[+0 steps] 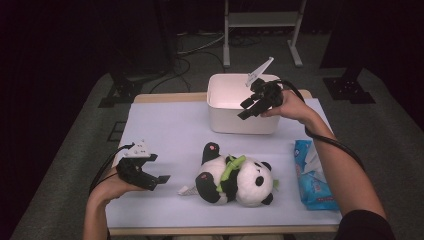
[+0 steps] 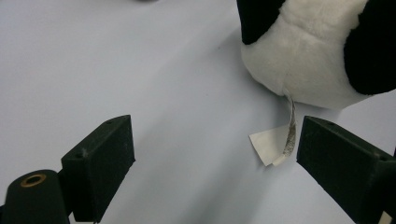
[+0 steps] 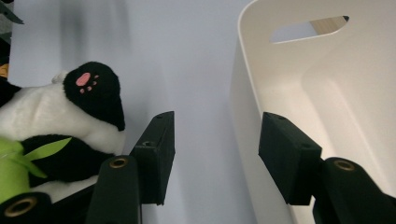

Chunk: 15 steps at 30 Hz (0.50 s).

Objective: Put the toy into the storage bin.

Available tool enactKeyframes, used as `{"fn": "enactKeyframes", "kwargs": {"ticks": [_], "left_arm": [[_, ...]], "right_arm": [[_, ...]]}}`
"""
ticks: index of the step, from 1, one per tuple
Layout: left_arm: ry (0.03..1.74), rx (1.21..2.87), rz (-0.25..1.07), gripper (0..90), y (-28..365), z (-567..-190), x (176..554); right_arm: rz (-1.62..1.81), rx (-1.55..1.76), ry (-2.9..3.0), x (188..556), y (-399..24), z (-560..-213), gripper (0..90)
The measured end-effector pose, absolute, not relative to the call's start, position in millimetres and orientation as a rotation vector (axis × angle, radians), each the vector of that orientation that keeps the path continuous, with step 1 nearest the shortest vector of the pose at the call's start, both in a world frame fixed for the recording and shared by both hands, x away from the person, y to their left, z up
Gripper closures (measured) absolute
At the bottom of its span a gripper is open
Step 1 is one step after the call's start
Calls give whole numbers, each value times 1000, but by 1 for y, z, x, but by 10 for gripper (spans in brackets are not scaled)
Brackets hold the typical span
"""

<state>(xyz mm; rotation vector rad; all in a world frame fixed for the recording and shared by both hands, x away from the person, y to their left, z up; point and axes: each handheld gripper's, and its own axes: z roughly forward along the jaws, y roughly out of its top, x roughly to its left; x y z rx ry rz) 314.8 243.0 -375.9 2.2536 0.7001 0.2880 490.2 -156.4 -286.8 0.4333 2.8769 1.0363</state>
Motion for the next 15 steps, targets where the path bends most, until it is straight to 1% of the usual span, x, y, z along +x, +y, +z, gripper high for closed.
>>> {"fn": "enactKeyframes", "kwargs": {"ticks": [15], "left_arm": [[716, 2239, 264, 104, 246, -380, 316]], "right_arm": [[984, 453, 2875, 516, -147, -296, 522]]}}
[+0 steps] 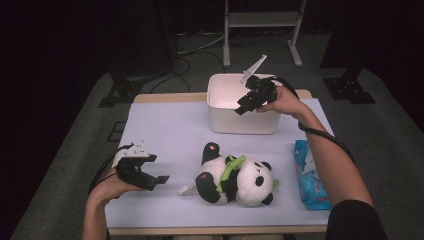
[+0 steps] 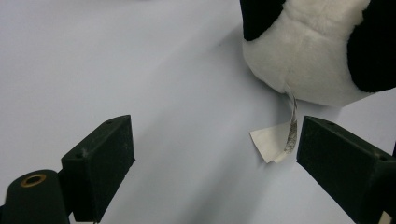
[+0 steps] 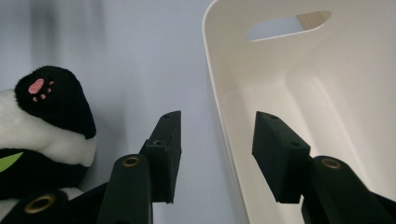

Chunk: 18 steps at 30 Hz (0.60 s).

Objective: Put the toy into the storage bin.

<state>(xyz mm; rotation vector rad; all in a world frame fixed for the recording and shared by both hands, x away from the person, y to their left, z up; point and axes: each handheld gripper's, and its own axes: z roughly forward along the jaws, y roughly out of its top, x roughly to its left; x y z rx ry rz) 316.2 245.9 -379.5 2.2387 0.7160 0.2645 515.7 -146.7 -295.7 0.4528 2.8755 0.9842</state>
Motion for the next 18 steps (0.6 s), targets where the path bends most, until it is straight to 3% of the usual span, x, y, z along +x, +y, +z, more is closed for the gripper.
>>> {"fn": "enactKeyframes", "kwargs": {"ticks": [7, 18], "left_arm": [[719, 2242, 258, 103, 247, -381, 317], [726, 2237, 255, 104, 250, -381, 316]], "right_arm": [[973, 453, 2889, 521, -141, -301, 560], [909, 482, 2963, 528, -125, -316, 754]]}}
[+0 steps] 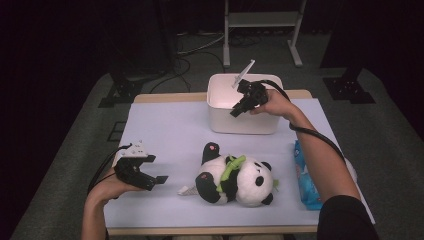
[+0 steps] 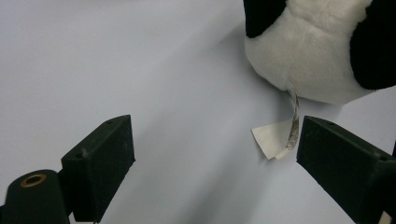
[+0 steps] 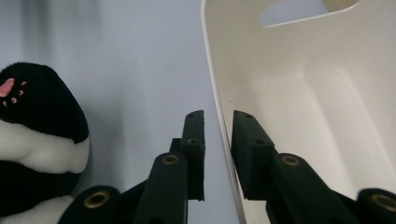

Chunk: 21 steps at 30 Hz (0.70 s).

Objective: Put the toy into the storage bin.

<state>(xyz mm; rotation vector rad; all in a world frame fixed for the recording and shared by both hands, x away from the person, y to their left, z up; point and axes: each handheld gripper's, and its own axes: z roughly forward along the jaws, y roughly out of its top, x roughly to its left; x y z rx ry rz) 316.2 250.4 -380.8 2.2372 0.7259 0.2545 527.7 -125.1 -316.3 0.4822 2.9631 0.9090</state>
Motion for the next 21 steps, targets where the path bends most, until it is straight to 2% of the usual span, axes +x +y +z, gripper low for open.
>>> {"fn": "enactKeyframes", "kwargs": {"ticks": [5, 21], "left_arm": [[727, 2234, 252, 104, 252, -381, 316], [736, 2228, 239, 104, 250, -383, 316]], "right_arm": [[909, 489, 2966, 530, -121, -319, 819], [927, 413, 2968, 519, -118, -319, 838]]}}
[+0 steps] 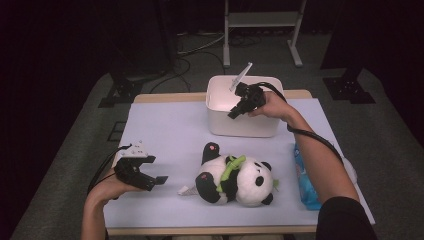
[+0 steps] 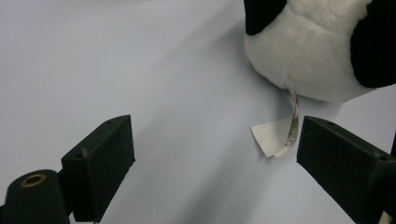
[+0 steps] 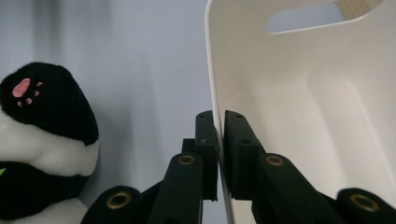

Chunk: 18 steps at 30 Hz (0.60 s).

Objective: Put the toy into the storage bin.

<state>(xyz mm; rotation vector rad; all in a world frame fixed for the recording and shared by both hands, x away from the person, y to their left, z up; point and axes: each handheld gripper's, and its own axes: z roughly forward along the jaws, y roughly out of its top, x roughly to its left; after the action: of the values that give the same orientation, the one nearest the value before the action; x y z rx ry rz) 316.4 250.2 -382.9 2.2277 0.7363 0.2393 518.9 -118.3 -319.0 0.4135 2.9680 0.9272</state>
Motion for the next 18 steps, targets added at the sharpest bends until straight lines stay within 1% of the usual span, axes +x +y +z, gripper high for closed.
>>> {"fn": "enactKeyframes", "kwargs": {"ticks": [18], "left_arm": [[708, 2255, 224, 104, 243, -386, 318]], "right_arm": [[858, 324, 3000, 477, -109, -315, 840]]}}
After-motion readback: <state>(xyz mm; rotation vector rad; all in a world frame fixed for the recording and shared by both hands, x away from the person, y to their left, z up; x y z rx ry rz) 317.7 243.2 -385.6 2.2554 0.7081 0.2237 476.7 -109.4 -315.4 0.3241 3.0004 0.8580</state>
